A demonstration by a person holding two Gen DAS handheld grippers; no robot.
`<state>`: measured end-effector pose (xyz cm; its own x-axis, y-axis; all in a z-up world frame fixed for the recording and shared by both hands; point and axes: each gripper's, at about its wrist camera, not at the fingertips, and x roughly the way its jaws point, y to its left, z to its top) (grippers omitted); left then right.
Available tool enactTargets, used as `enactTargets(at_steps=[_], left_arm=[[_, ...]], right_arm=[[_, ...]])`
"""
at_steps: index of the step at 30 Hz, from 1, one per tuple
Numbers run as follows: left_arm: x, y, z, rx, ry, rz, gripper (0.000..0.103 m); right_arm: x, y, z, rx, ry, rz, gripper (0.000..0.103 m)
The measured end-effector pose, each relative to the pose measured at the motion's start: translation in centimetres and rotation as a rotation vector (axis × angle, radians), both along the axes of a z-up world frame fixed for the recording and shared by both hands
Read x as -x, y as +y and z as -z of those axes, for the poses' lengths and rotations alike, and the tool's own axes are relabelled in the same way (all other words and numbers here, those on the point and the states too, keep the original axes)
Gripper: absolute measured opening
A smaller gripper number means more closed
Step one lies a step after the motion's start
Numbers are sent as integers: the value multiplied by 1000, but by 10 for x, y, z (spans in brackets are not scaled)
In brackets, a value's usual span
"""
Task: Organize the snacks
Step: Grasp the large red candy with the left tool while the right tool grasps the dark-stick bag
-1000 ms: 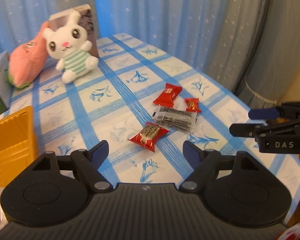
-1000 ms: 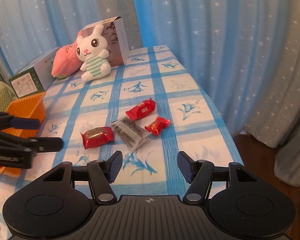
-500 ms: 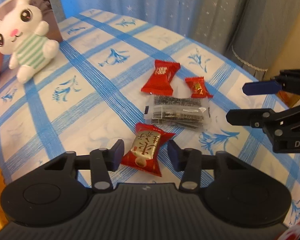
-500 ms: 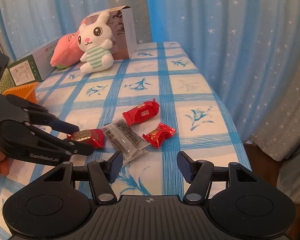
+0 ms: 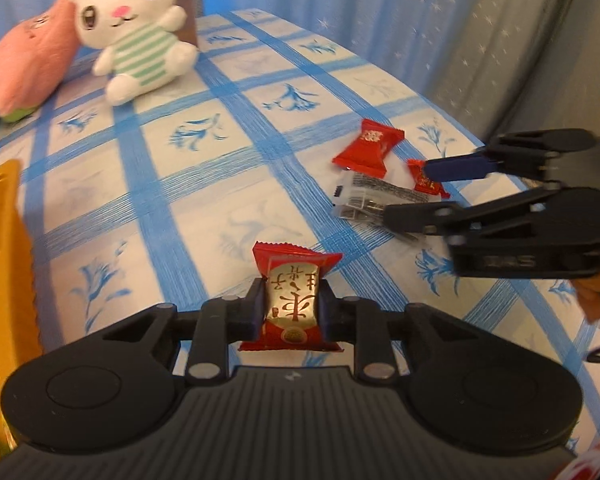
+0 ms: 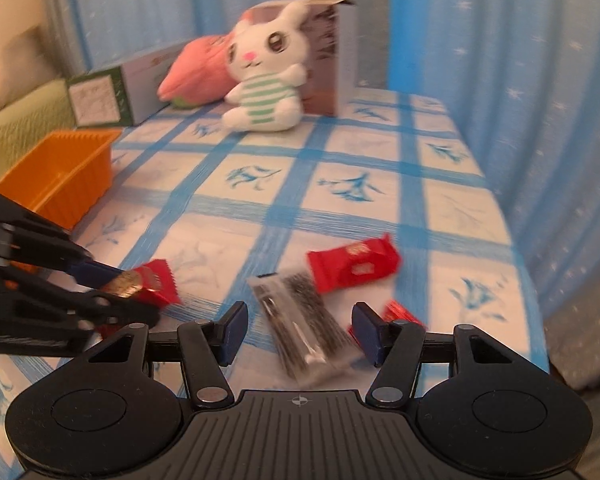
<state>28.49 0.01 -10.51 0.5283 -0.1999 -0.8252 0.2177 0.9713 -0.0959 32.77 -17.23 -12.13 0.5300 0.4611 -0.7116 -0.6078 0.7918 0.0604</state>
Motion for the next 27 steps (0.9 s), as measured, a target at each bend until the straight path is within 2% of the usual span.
enactTargets(at_steps=[4, 8, 10, 11, 18, 27], left_arm=[[14, 8, -5, 28, -15, -29, 23], [24, 11, -9, 33, -29, -36, 23], [30, 10, -12, 37, -49, -32, 23], [34, 10, -14, 39, -59, -30, 23], [61, 12, -29, 65, -78, -56, 23], [118, 19, -62, 106, -101, -116, 23]], right_arm=[[-10, 17, 9, 103, -14, -43, 56], [-18, 24, 22, 147, 26, -53, 53], [-18, 23, 22, 121, 43, -36, 40], [-17, 22, 21, 106, 55, -17, 38], [12, 16, 4, 35, 70, 72, 37], [78, 4, -57, -117, 134, 187, 37]])
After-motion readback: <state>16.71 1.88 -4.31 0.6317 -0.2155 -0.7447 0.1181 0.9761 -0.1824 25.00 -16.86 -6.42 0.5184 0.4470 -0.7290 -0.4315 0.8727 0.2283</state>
